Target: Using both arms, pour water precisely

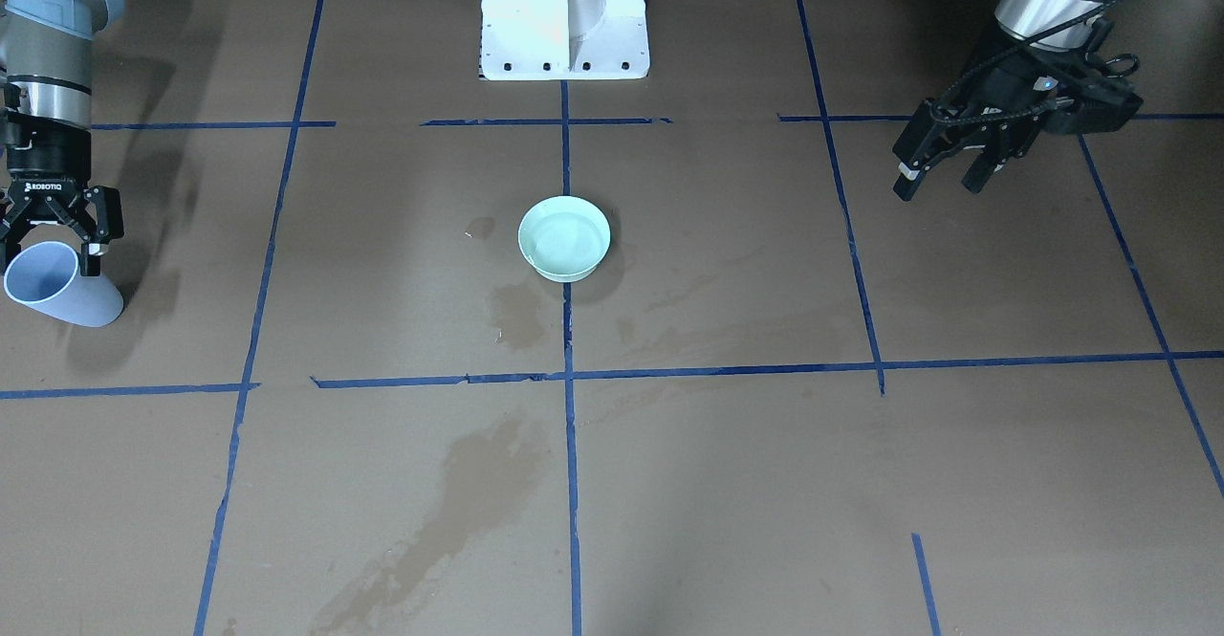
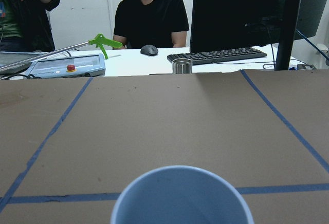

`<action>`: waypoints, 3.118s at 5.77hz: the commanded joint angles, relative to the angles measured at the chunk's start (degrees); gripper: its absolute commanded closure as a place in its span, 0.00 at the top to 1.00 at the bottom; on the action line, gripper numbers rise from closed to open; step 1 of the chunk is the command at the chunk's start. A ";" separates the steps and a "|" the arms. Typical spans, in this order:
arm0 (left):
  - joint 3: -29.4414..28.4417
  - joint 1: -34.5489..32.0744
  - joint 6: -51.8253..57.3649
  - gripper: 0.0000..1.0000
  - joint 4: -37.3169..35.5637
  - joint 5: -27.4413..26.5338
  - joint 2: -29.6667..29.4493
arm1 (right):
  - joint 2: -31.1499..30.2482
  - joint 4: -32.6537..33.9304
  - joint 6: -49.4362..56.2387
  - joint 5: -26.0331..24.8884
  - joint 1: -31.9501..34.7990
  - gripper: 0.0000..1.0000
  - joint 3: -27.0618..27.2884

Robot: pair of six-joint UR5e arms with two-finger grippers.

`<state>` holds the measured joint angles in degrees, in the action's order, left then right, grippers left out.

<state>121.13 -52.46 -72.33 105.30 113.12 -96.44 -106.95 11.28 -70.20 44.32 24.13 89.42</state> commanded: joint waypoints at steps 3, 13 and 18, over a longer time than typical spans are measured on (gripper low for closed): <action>0.42 0.08 -0.09 1.00 0.00 0.00 0.02 | -4.32 0.06 2.94 3.58 0.21 1.00 5.32; -19.05 21.17 -10.79 1.00 -10.69 -3.43 -28.35 | -0.04 12.84 30.26 60.77 40.03 1.00 10.34; -29.80 23.72 -13.62 1.00 -4.84 -3.69 -32.57 | 3.23 46.83 67.01 83.63 58.38 1.00 10.52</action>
<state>93.08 -28.82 -85.62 100.39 109.43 -127.53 -104.22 50.41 -12.80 125.73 80.40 99.94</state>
